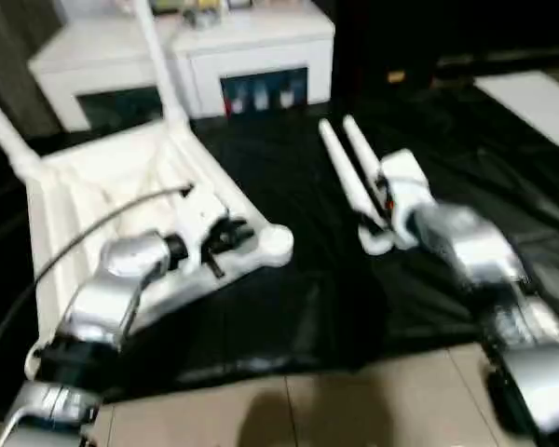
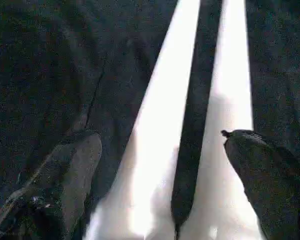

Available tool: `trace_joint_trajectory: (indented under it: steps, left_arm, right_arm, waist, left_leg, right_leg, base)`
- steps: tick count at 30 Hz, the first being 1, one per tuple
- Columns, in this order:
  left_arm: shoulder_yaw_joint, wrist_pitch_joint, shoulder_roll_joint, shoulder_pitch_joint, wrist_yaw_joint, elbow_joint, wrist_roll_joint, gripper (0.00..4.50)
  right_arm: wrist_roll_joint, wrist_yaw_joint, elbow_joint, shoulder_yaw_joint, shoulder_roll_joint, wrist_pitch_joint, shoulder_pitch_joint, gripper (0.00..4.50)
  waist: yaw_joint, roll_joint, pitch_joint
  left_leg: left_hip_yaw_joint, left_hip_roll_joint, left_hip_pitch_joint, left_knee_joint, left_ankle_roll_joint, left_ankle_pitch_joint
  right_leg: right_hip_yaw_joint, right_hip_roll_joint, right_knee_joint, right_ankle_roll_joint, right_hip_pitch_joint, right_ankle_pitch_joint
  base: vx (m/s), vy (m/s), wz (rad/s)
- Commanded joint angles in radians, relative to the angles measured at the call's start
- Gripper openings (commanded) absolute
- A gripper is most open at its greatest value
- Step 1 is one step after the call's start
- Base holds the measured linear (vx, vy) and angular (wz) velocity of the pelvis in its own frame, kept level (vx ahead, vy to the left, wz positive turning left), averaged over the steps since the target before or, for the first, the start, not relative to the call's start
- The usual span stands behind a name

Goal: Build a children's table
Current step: Rotate table base, then pick table leg

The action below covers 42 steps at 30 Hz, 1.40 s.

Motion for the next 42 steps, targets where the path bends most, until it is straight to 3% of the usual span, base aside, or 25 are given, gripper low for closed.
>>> trace_joint_trajectory:
  steps: [1, 4, 5, 7, 8, 14, 25, 37, 38, 42]
  left_arm:
    - [-0.005, 0.036, 0.019, -0.005, -0.009, -0.046, -0.016, 1.09]
    - [-0.005, 0.048, 0.026, 0.001, -0.01, -0.064, -0.019, 1.09]
    - [-0.005, 0.068, 0.036, 0.014, -0.015, -0.093, -0.021, 1.09]
    - [-0.005, 0.086, 0.046, 0.028, -0.023, -0.121, -0.022, 1.09]
    - [-0.005, 0.1, 0.053, 0.036, -0.029, -0.14, -0.024, 1.09]
    - [-0.009, 0.149, 0.074, 0.054, -0.049, -0.203, -0.04, 1.09]
    - [-0.018, 0.197, 0.094, 0.049, -0.06, -0.234, -0.044, 1.09]
    - [-0.006, 0.204, 0.094, 0.031, -0.05, -0.211, -0.039, 1.09]
    - [-0.005, 0.203, 0.093, 0.03, -0.049, -0.208, -0.039, 1.09]
    - [0.006, 0.199, 0.081, 0.031, -0.037, -0.184, -0.046, 1.09]
  right_arm:
    - [-0.006, -0.025, 0.085, -0.024, 0.023, -0.04, -0.043, 4.41]
    - [-0.005, -0.014, 0.109, -0.025, 0.033, -0.037, -0.053, 4.41]
    - [-0.001, -0.006, 0.168, -0.029, 0.047, -0.042, -0.076, 4.41]
    - [-0.013, -0.022, 0.221, -0.021, 0.052, -0.053, -0.093, 4.41]
    - [-0.022, -0.033, 0.251, -0.018, 0.055, -0.061, -0.102, 4.41]
    - [-0.058, -0.092, 0.33, -0.019, 0.065, -0.065, -0.121, 4.41]
    - [-0.057, -0.023, 0.387, -0.037, 0.08, 0.001, -0.12, 4.41]
    - [-0.046, -0.042, 0.395, -0.072, 0.074, 0.021, -0.118, 3.49]
    - [-0.041, -0.043, 0.395, -0.078, 0.073, 0.021, -0.118, 3.26]
    - [-0.027, -0.041, 0.389, -0.102, 0.069, 0.008, -0.112, 3.09]
  waist:
    - [0.001, -0.018, -0.077]
    - [0.003, -0.016, -0.074]
    - [0.002, -0.027, -0.075]
    - [0.003, -0.018, -0.072]
    - [0.003, -0.028, -0.072]
    - [0.009, -0.026, -0.066]
    - [0.015, -0.03, -0.066]
    - [0.018, -0.027, -0.066]
    - [0.018, -0.026, -0.066]
    - [0.018, -0.023, -0.067]
  left_leg:
    - [0.014, -0.004, -0.004, -0.052, 0.05, -0.109]
    - [0.015, -0.003, -0.004, -0.051, 0.063, -0.104]
    - [0.017, -0.002, -0.003, -0.052, 0.068, -0.102]
    - [0.016, 0.0, -0.002, -0.052, 0.062, -0.121]
    - [0.016, 0.001, -0.003, -0.053, 0.058, -0.122]
    - [0.017, 0.0, 0.0, -0.055, 0.038, -0.154]
    - [0.018, 0.0, -0.003, -0.052, 0.047, -0.139]
    - [0.017, -0.001, -0.002, -0.053, 0.034, -0.155]
    - [0.017, 0.0, -0.002, -0.053, 0.034, -0.155]
    - [0.017, -0.001, -0.001, -0.052, 0.034, -0.154]
  right_leg:
    - [0.03, -0.044, -0.052, -0.279, 0.074, -0.056]
    - [0.028, -0.041, -0.052, -0.277, 0.073, -0.061]
    - [0.029, -0.041, -0.053, -0.277, 0.073, -0.061]
    - [0.028, -0.044, -0.053, -0.281, 0.07, -0.096]
    - [0.029, -0.044, -0.053, -0.283, 0.07, -0.101]
    - [0.031, -0.044, -0.054, -0.265, 0.065, -0.156]
    - [0.031, -0.043, -0.052, -0.269, 0.064, -0.144]
    - [0.031, -0.043, -0.053, -0.262, 0.064, -0.156]
    - [0.031, -0.043, -0.052, -0.262, 0.064, -0.154]
    - [0.031, -0.042, -0.052, -0.265, 0.064, -0.142]
  base:
    - [0.0, 0.0, 0.0]
    - [0.0, 0.0, 0.0]
    - [0.0, 0.0, 0.0]
    - [0.0, 0.0, 0.0]
    - [0.0, 0.0, 0.0]
    - [0.0, 0.0, 0.0]
    - [0.0, 0.0, 0.0]
    - [0.0, 0.0, 0.0]
    - [0.0, 0.0, 0.0]
    - [0.0, 0.0, 0.0]
